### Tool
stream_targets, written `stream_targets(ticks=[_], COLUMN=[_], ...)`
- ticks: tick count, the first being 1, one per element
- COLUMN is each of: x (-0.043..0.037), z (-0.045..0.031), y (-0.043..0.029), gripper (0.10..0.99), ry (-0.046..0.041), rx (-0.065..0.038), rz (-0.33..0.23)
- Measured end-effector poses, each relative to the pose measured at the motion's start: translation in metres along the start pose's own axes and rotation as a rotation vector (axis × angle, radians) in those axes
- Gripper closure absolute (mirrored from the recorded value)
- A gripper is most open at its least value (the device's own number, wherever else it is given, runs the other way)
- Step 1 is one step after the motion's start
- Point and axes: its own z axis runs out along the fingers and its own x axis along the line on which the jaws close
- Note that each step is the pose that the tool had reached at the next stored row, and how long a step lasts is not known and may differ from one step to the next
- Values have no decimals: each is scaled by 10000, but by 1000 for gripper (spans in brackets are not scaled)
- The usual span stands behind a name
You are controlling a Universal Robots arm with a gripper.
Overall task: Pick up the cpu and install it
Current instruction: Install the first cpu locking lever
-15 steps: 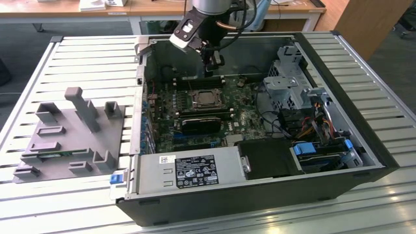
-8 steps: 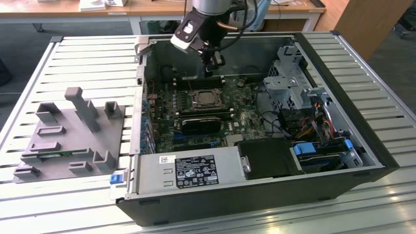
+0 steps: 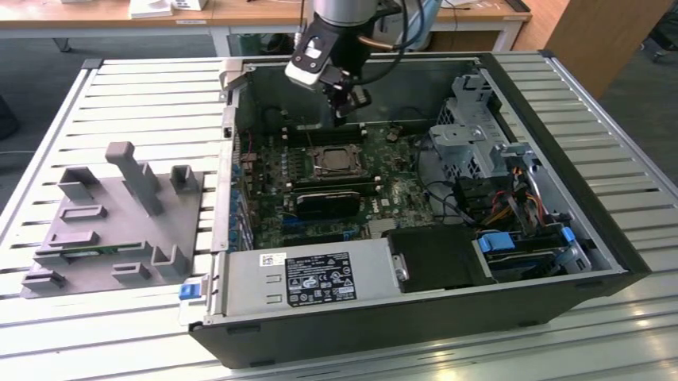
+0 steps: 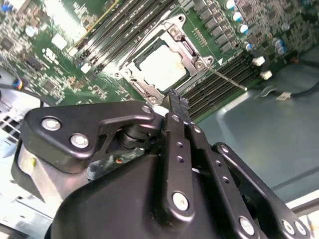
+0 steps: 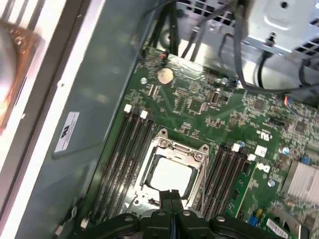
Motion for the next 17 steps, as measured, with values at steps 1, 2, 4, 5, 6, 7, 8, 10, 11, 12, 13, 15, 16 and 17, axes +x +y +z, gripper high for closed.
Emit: stream_targets(ticks=[1, 2, 4, 5, 6, 7, 8, 10, 11, 12, 13, 15, 16, 17], x=[0, 0, 0, 0, 0, 0, 0, 0, 0, 0, 0, 0, 0, 0], z=[1, 2, 3, 3, 3, 3, 3, 3, 3, 3, 3, 4, 4, 4], y=[0, 0, 0, 0, 0, 0, 0, 0, 0, 0, 0, 0, 0, 0], gripper=[980, 980, 980, 980, 980, 980, 980, 980, 980, 980, 980, 980, 980, 980], ry=[3, -1, -6, -8, -9, -8, -5, 2, 5, 9, 13, 21, 24, 28], rx=[5, 12, 28, 36, 43, 49, 55, 65, 70, 74, 79, 87, 92, 95], rz=[-180, -358, -711, -902, -1080, -1259, -1439, -1791, -1958, -2123, -2307, -2636, -2798, -2957])
